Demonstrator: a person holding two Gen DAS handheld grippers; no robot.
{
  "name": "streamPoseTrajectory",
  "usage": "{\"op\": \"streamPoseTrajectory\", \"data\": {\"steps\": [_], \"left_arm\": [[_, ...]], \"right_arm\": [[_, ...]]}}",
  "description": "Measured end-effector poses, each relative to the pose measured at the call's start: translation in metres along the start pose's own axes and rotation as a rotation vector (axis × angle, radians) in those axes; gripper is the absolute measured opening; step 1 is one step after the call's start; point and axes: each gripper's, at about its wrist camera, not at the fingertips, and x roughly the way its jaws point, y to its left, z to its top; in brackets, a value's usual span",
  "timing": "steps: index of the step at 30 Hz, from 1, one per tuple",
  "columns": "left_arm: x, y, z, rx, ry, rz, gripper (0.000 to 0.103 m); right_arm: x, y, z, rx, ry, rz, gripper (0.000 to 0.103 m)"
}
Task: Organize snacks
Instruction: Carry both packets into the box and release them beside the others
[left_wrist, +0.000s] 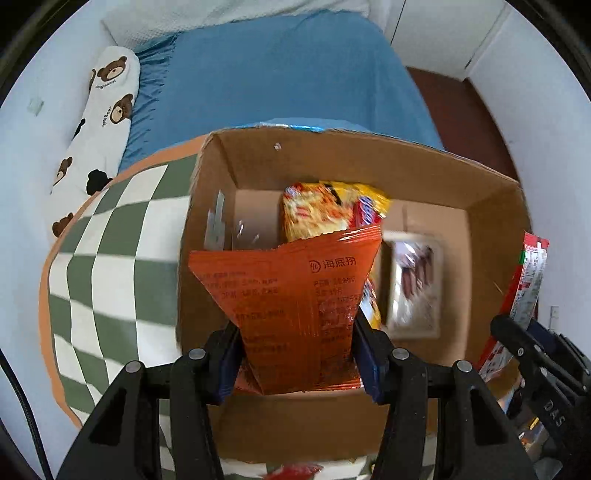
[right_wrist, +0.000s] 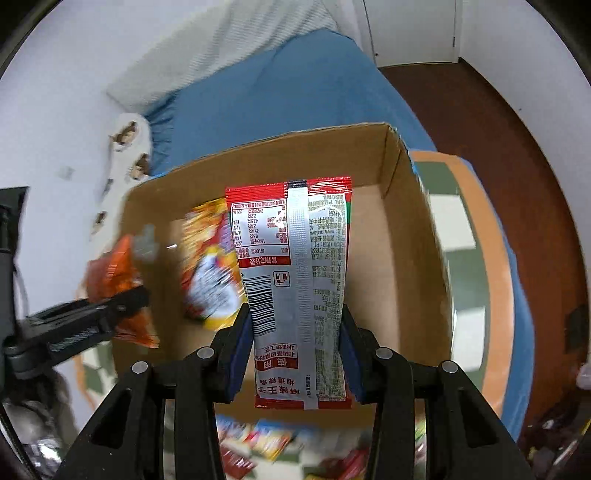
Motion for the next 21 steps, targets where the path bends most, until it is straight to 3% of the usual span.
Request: {"op": "streamPoseTrajectory", "data": {"steps": [4,9,10,11,13,15,21], "left_arm": [[0.026,0.006,0.026,-0.002,0.027,0.046,0.051],[0.050,0.013,0.048,0.002,0.044,0.087,0.054],[0.053,0.014,0.051,0.000,0.046,0.081,0.063],[0.055,0.015,0.054,-0.001,0.044,0.078,0.079],[0.057,0.016,0.057,-0.013,0.043,0.030,0.086],[0.055,0.014,0.056,-0.012,0.040,0.021,0.093],[0.055,0.010,0.050,-0.021,0.019,0.008,0.093]], "right_arm": [[0.041,-0.006,0.030,-0.010,0.051,-0.068,0.046],[0.070,-0.010,0.043,-0.029,0.078,-0.122,0.046],[0.077,-0.012,0.047,-0.026,0.088,-0.128,0.049],[0.081,-0.013,0.046,-0.020,0.106,-0.132,0.063],[0.089,-0.016,0.050,-0.012,0.117,-0.163,0.090],[0.092,-0.016,0.052,-0.015,0.110,-0.161,0.093],[0.090,-0.016,0.047,-0.020,0.109,-0.143,0.093]]}}
